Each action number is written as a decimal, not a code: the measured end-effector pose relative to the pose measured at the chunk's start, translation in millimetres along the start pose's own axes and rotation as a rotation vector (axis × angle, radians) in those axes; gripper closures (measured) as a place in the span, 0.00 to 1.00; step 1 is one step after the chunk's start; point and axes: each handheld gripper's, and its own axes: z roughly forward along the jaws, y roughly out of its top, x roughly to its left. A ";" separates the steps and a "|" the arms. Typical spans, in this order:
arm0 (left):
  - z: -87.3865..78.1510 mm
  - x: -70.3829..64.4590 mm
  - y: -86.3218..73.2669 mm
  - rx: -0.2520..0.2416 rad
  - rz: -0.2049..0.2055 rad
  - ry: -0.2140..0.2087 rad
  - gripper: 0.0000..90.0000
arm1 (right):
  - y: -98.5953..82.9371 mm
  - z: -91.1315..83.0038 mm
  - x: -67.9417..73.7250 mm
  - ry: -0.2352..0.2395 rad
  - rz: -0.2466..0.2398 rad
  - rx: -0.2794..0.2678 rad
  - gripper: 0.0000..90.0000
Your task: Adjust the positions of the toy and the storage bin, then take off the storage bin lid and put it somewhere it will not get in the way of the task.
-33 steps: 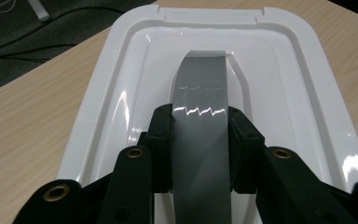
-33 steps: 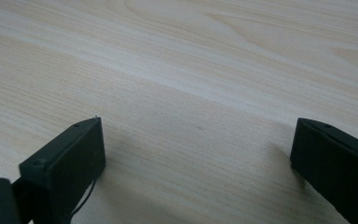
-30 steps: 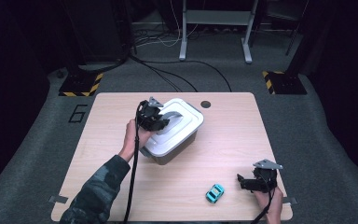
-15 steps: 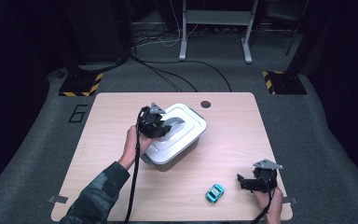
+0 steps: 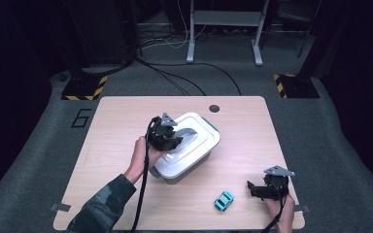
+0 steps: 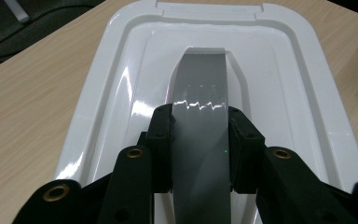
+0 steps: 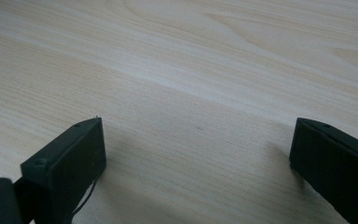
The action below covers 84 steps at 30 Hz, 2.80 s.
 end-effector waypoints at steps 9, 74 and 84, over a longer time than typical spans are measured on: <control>-0.8 -3.8 -1.3 -0.007 -0.007 -0.021 0.74 | 0.0 0.0 0.0 0.000 0.001 0.000 0.03; -21.7 -26.0 15.3 -0.056 0.073 -0.068 0.74 | 0.0 -0.1 -0.3 0.002 -0.001 0.000 0.03; -47.3 -13.0 21.3 -0.098 0.071 -0.030 0.74 | 0.1 0.0 0.1 -0.001 0.006 -0.002 0.03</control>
